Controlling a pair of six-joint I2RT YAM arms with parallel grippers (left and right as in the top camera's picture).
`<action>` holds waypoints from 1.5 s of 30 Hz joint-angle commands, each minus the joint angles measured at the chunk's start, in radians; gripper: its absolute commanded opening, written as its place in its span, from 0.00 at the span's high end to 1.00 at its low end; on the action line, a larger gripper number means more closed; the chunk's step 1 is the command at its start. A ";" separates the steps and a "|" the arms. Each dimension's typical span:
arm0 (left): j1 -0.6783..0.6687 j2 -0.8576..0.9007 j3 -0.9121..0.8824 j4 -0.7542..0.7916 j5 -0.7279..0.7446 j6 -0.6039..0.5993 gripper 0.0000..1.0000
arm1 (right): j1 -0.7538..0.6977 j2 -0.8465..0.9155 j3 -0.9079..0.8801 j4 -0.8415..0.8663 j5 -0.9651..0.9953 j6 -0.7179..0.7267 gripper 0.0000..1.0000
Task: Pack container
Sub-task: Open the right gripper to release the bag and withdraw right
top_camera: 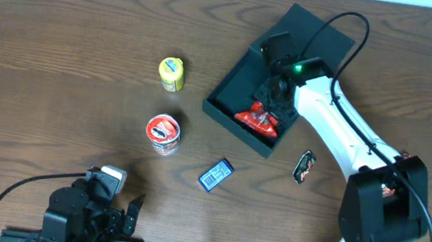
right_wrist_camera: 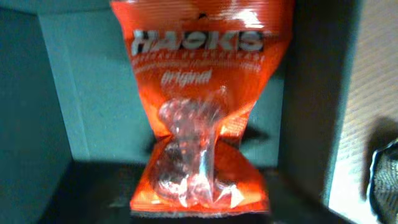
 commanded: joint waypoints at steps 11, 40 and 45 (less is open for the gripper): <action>0.005 -0.006 -0.028 -0.020 0.011 -0.010 0.05 | 0.011 -0.219 0.023 -0.024 -0.005 -0.178 0.01; 0.005 -0.006 -0.028 -0.016 -0.136 0.009 0.05 | 0.034 -0.931 -0.065 -0.435 0.200 -0.595 0.01; 0.005 -0.006 -0.028 -0.016 -0.136 0.009 0.05 | 0.034 -0.990 -0.144 -0.419 0.163 -0.616 0.01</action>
